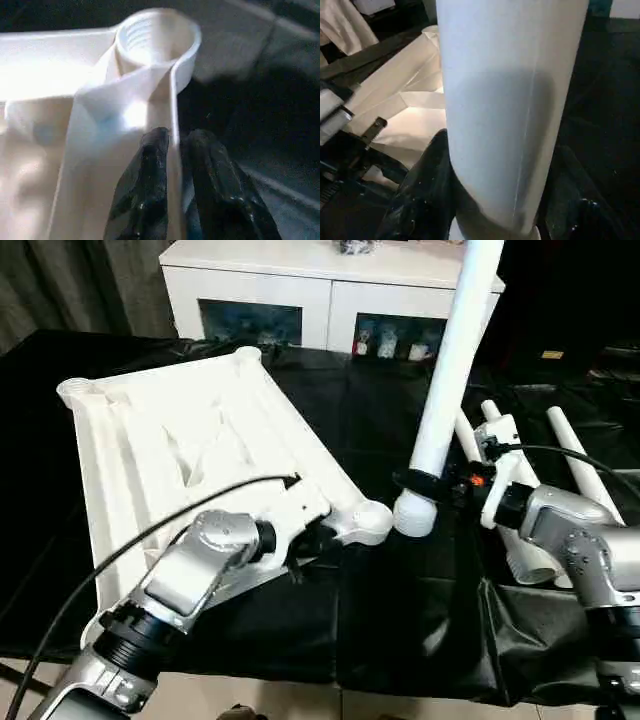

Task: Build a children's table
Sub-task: Insert table leg to table base

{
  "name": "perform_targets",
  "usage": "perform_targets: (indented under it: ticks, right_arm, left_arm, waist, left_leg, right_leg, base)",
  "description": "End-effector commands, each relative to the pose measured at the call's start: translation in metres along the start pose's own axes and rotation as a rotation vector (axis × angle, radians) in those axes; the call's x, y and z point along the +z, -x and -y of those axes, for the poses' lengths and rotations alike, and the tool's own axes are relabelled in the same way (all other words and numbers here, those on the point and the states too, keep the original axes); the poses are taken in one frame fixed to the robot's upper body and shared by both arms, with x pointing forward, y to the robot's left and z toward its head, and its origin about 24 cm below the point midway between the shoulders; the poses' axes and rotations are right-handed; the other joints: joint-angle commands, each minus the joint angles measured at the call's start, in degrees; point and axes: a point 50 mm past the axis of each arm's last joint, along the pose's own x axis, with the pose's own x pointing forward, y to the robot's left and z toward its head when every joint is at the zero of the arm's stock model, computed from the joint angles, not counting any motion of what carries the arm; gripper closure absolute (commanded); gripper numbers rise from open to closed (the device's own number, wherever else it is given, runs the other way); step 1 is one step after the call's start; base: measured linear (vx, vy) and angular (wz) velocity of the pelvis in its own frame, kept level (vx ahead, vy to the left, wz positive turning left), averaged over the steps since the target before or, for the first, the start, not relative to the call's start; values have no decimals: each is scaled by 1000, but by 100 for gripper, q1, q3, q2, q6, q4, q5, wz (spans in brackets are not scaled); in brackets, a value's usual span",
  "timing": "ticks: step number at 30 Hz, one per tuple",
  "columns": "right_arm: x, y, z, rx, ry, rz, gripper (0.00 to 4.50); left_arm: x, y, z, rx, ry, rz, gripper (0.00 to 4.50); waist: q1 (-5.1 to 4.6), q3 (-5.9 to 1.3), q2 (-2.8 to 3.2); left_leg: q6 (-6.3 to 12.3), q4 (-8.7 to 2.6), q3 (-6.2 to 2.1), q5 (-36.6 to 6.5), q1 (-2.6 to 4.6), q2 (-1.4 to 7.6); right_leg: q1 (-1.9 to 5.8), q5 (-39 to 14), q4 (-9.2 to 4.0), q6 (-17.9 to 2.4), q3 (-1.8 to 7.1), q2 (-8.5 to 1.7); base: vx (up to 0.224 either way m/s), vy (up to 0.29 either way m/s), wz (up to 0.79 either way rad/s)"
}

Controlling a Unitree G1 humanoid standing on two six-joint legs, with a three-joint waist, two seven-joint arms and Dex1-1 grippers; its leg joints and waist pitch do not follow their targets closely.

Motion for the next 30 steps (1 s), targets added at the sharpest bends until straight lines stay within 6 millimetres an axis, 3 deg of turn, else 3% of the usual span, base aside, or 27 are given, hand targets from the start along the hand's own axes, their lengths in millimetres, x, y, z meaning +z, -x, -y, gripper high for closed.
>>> perform_targets:
  ticks: [1,7,8,16,20,22,26,30]
  right_arm:
    - [9,0,1,-2,28,28,266]
    - [7,-1,-1,5,27,27,266]
    - [7,-2,-1,5,26,28,266]
    - [1,-5,7,-1,-9,27,266]
    - [-3,-10,10,4,-52,32,266]
    - [-5,-12,9,17,-60,25,266]
    - [-6,-17,6,56,-69,12,266]
    - [-4,-22,2,100,-66,-3,266]
  left_arm:
    - [-6,0,-1,20,-6,-45,358]
    - [-10,1,2,12,-1,-72,358]
    - [-10,1,2,10,-3,-76,387]
    - [-2,2,8,-39,-63,1,445]
    - [-1,0,15,-86,-94,15,448]
    - [-2,0,16,-89,-97,10,450]
    - [-5,-1,18,-103,-132,-15,450]
    - [-8,-2,17,-97,-139,-32,450]
  waist:
    - [2,-413,-35]
    - [16,-406,-28]
    - [15,-405,-31]
    - [5,-412,-25]
    - [8,-418,-40]
    - [21,-418,-19]
    - [25,-412,-59]
    - [33,-410,-59]
  left_leg:
    - [248,-430,-130,-222,96,396]
    - [208,-436,-130,-284,99,394]
    - [207,-438,-129,-288,100,396]
    - [201,-432,-127,-312,92,389]
    - [234,-431,-125,-262,95,395]
    - [239,-429,-120,-239,111,400]
    - [250,-437,-118,-266,107,402]
    - [242,-436,-114,-247,105,401]
  right_leg:
    - [247,123,-352,-1624,219,-461]
    - [244,56,-359,-1633,222,-463]
    - [242,54,-358,-1630,221,-461]
    - [248,98,-358,-1667,220,-461]
    - [246,147,-349,-1695,216,-461]
    - [232,174,-342,-1702,214,-458]
    - [236,99,-350,-1659,210,-460]
    - [229,65,-344,-1660,215,-469]
  base:
    - [0,0,0]
    - [0,0,0]
    - [0,0,0]
    - [0,0,0]
    - [0,0,0]
    - [0,0,0]
    - [0,0,0]
    - [0,0,0]
